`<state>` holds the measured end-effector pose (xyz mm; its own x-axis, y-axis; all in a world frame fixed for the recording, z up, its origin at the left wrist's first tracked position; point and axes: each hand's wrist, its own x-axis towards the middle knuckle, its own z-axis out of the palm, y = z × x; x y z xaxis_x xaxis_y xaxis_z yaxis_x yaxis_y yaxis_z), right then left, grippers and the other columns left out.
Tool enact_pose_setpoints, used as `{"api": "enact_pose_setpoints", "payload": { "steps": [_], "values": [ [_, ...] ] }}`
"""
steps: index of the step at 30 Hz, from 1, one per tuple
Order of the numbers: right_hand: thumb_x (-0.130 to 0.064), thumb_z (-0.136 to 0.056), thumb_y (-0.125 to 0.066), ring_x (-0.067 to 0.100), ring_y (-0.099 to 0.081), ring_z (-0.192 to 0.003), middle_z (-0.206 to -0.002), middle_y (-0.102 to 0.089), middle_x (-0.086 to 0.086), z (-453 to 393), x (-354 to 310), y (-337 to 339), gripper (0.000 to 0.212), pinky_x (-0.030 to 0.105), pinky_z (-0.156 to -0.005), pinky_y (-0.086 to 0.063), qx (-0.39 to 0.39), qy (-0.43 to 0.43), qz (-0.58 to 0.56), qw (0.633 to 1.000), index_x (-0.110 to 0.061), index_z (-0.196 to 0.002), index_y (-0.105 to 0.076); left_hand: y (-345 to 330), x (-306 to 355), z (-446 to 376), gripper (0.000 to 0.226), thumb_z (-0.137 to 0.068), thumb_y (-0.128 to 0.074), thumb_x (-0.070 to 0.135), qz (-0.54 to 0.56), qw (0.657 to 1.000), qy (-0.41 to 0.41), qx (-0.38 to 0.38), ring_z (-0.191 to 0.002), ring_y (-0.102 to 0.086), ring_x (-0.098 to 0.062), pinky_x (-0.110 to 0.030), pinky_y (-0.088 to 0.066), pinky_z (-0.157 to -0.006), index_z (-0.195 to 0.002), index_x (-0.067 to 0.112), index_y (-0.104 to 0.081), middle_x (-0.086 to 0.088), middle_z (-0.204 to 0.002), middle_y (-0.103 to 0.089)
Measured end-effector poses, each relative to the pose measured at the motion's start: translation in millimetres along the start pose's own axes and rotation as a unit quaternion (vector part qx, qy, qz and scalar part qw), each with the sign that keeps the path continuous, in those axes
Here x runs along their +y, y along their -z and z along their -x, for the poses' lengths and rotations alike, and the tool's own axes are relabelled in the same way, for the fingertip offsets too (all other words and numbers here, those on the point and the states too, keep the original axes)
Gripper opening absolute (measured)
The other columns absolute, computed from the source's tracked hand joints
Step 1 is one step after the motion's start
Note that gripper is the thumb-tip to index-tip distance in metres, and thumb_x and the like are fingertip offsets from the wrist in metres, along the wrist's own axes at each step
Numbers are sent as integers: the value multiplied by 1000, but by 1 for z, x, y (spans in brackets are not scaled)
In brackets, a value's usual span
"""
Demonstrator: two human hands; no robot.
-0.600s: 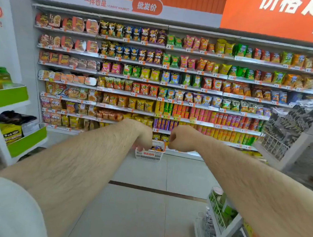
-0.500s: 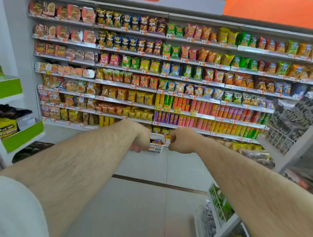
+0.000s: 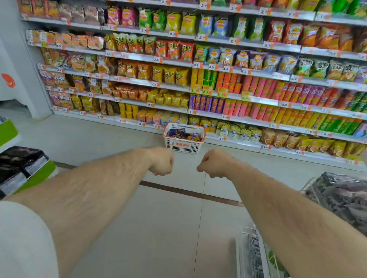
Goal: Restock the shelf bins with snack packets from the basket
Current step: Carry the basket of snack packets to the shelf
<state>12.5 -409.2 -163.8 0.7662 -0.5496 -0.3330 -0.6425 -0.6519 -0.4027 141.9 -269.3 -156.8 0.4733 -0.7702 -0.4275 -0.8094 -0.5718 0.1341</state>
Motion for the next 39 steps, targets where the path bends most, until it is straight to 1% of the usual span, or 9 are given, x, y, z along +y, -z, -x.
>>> {"api": "enact_pose_setpoints", "payload": {
  "steps": [7,12,17,20,27,30,34,37,39],
  "values": [
    [-29,-90,-62,23,-57,-71,-79,-65,10,-126,25,35,30,32,-67,-49,-12,-3,-42,999,-3,-103,-70,37,6,-114,14,-92,-51,17,51,998,11,27,-90,-59,-15,-29,-47,-78,-90,21,-65,5,-89,-64],
    [-30,-90,-61,24,-58,-73,-85,-69,14,-215,31,39,32,33,-69,-50,-36,-16,-38,998,-1,-102,-70,52,-15,-204,18,-88,-50,17,71,997,17,-38,-81,-64,-17,-28,-51,-75,-90,17,-68,-1,-85,-71],
    [-29,-89,-61,24,-63,-79,-98,-72,15,-323,23,47,30,33,-73,-54,-45,-39,-24,998,-3,-104,-69,76,-65,-310,16,-86,-51,18,91,993,11,-75,-84,-68,-14,-34,-54,-89,-88,21,-66,-2,-95,-73],
    [-27,-89,-62,27,-67,-93,-103,-70,14,-392,14,57,30,39,-87,-57,-28,-47,-25,998,-2,-104,-69,99,-106,-381,20,-88,-49,19,120,990,6,-78,-86,-69,-13,-29,-52,-83,-97,18,-68,-1,-100,-73],
    [-25,-90,-61,26,-61,-105,-111,-67,8,-534,8,90,28,35,-89,-54,-16,-104,-28,994,-6,-109,-68,148,-176,-527,24,-87,-48,17,151,984,14,-92,-78,-68,-18,-27,-50,-71,-91,12,-71,-7,-99,-74],
    [-24,-91,-61,25,-61,-103,-110,-66,8,-592,10,105,27,34,-86,-54,-11,-119,-49,992,-6,-109,-68,162,-196,-586,22,-86,-48,16,135,983,20,-120,-76,-69,-16,-29,-51,-75,-87,13,-69,-7,-100,-74],
    [-19,-91,-58,22,-59,-90,-98,-63,4,-677,23,119,22,25,-69,-48,-17,-126,-63,990,-9,-109,-67,187,-213,-671,21,-88,-48,15,120,984,21,-129,-74,-67,-14,-25,-49,-70,-91,12,-70,-6,-100,-74],
    [-19,-91,-57,25,-62,-95,-101,-67,7,-753,44,128,20,29,-74,-52,-19,-136,-74,988,-8,-106,-67,205,-216,-742,25,-92,-48,12,133,984,21,-120,-77,-65,-14,-21,-46,-60,-104,7,-70,-6,-103,-72],
    [-19,-92,-56,25,-63,-92,-97,-66,8,-810,63,132,18,31,-77,-53,-20,-156,-105,982,-8,-102,-66,213,-215,-789,26,-94,-46,13,167,978,30,-121,-79,-65,-16,-22,-48,-61,-107,7,-68,-6,-102,-71]
  ]
}}
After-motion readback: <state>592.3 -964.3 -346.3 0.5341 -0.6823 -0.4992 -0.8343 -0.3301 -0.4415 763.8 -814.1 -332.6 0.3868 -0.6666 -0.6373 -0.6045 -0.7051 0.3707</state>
